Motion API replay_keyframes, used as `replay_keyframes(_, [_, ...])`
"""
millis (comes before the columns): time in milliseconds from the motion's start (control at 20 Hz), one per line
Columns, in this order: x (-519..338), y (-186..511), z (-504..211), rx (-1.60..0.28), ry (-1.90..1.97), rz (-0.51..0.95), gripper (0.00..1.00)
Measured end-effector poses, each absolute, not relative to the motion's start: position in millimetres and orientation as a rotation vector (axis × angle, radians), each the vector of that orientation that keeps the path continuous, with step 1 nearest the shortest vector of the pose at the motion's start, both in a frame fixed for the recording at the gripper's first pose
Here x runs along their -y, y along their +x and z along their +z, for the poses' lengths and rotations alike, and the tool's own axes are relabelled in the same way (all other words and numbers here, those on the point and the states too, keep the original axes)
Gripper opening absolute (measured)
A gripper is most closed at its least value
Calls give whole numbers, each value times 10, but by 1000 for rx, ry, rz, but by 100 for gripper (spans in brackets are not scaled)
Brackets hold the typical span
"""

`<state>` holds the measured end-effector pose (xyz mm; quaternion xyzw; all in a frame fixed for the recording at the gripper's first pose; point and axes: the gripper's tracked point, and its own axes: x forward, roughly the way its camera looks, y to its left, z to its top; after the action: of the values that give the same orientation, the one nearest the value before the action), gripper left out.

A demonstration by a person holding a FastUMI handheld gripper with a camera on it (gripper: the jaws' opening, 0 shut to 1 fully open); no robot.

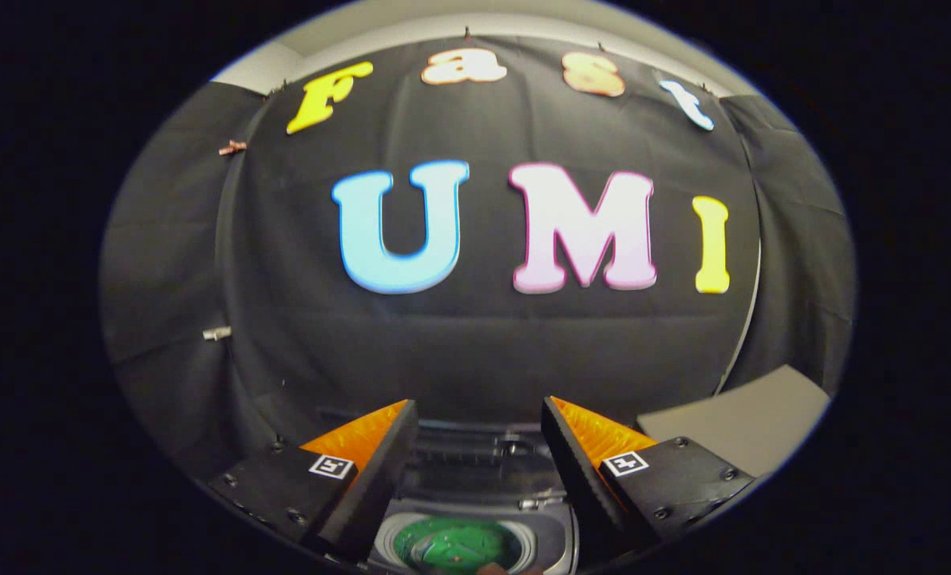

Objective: Put the clothes into the washing machine and then close the washing machine lid.

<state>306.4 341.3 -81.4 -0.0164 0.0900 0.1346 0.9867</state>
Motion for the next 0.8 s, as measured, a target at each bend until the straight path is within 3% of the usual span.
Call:
replay_keyframes(300, [-3352, 3250, -298, 8, -108, 271, 97])
replay_keyframes(800, [-3384, 3988, -778, -135, -73, 218, 98])
